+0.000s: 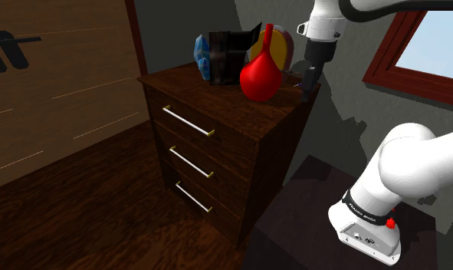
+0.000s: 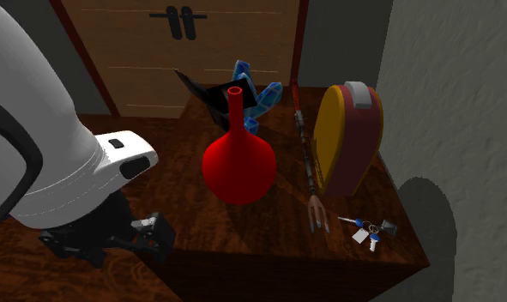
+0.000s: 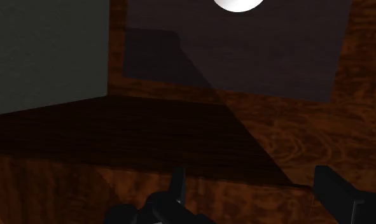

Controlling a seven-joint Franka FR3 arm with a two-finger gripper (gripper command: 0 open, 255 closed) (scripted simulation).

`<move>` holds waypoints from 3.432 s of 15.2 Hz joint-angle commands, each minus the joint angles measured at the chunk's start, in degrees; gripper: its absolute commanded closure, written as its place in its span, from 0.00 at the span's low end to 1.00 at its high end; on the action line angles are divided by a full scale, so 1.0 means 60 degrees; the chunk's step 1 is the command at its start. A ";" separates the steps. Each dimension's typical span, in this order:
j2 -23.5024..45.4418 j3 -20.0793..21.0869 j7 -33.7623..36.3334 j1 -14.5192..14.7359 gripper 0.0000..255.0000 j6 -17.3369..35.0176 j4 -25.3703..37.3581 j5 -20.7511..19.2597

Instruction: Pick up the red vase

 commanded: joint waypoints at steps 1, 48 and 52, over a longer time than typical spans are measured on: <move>0.0000 0.0000 0.0000 0.0000 0.00 0.0000 0.0000 0.0000; 0.7766 -0.1691 -0.0987 -0.0865 1.00 -0.1383 1.0332 0.0623; 0.8112 -0.1723 -0.1022 -0.0905 1.00 -0.2039 1.1326 0.0700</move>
